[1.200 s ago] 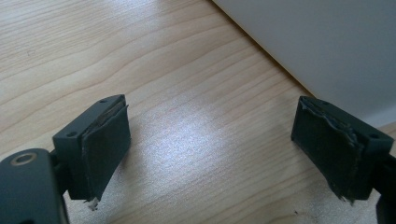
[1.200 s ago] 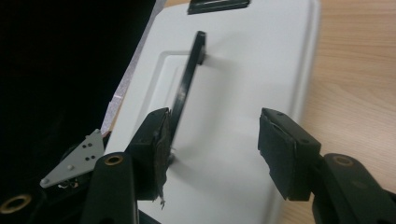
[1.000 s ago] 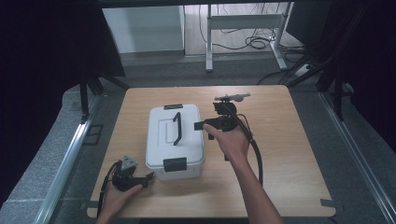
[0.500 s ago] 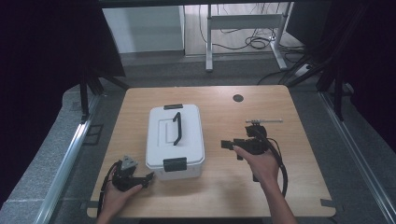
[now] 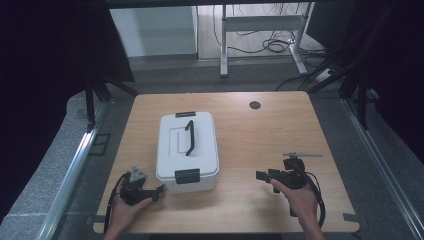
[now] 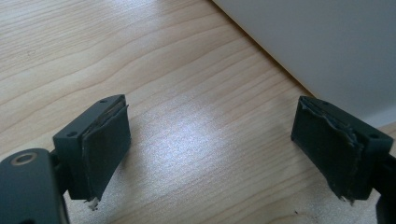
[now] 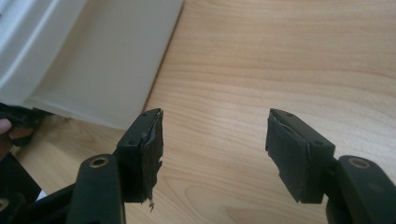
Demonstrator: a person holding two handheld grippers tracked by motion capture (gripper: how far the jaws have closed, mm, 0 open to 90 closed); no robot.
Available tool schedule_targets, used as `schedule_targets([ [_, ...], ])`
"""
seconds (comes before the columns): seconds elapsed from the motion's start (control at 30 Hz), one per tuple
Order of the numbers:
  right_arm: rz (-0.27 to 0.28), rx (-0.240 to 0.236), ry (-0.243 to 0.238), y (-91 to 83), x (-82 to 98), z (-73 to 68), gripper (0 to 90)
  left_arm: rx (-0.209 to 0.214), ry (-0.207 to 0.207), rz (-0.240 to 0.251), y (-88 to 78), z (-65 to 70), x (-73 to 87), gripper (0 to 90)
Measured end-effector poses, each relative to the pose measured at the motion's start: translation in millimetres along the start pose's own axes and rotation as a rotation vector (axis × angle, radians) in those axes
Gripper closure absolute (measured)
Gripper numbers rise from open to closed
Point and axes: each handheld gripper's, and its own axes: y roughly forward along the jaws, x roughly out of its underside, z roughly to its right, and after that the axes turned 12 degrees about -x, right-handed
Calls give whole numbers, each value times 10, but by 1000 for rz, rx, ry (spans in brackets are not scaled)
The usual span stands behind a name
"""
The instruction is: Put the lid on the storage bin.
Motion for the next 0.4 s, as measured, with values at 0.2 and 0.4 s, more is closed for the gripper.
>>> schedule_targets([
  [0.2,12,-3,1,-4,18,19,369,0,0,0,0,0,0,116],
  [0.4,21,-2,8,-27,27,48,368,0,0,0,0,0,0,116],
])
